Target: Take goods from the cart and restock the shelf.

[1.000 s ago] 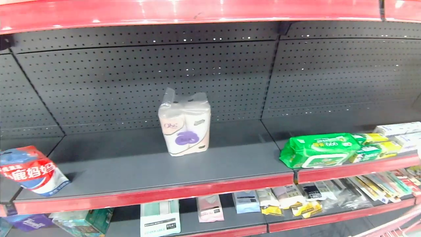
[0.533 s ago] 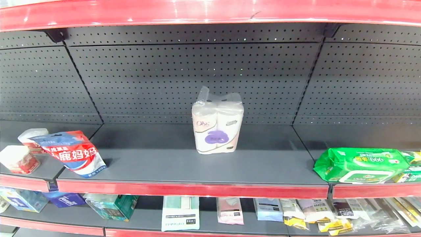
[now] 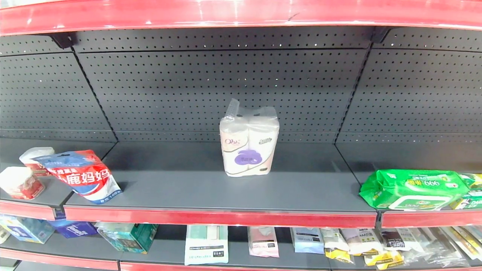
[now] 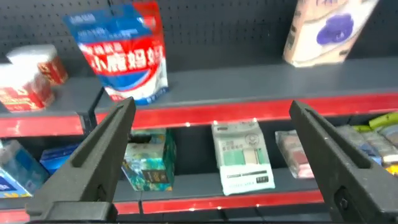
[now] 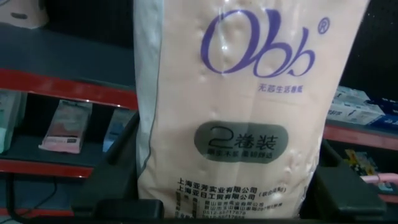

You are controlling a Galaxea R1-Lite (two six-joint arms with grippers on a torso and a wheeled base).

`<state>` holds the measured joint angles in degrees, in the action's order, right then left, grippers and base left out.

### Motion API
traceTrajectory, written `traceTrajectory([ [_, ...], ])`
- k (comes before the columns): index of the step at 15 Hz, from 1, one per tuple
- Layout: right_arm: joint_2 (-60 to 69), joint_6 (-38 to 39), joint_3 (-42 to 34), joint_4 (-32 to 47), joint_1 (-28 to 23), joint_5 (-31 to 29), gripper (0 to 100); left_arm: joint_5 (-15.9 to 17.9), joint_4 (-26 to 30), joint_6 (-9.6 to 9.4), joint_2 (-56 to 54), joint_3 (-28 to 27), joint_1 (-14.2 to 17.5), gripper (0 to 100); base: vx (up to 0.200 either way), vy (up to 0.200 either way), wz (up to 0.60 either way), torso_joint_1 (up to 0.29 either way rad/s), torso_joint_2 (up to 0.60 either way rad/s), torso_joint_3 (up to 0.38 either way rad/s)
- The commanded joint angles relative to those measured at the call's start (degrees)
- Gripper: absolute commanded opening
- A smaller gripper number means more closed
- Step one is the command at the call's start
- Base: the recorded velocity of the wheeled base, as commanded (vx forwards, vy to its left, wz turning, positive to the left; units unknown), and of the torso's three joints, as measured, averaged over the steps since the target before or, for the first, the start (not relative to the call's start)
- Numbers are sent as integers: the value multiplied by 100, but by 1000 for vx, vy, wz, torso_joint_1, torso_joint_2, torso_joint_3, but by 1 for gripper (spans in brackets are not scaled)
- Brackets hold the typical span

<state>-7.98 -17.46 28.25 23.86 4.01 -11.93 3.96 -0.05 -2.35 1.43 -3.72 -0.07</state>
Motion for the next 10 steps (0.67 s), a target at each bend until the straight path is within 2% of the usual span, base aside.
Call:
traceTrajectory([
  [1,245,32,-56,-13,3,16,0,-71,-232,596,2793,-1720,7,100,0,0,0,0,0,0],
  [2,245,49,-82,-21,3,33,0,-53,-496,473,3303,-1799,7,100,0,0,0,0,0,0],
  [3,245,93,-91,-30,3,33,0,-45,-936,24,4138,-1869,7,100,0,0,0,0,0,0],
  [4,254,172,-91,-21,3,16,0,-62,-1366,-134,4779,-1922,60,100,0,0,0,0,0,0],
  [6,245,287,-91,-13,3,16,0,131,-2052,-257,5667,-2028,34,100,0,0,0,0,0,0],
  [7,254,313,-100,-4,3,7,0,430,-2685,-503,6511,-2142,60,100,0,0,0,0,0,0],
  [8,254,313,-100,5,3,7,0,773,-2983,-608,6985,-2247,60,100,0,0,0,0,0,0],
  [9,245,313,-109,23,3,-2,0,1142,-3106,-732,7302,-2353,60,100,0,0,0,0,0,0],
  [10,254,313,-135,23,3,-28,0,1467,-3115,-978,7592,-2458,51,100,0,0,0,0,0,0],
])
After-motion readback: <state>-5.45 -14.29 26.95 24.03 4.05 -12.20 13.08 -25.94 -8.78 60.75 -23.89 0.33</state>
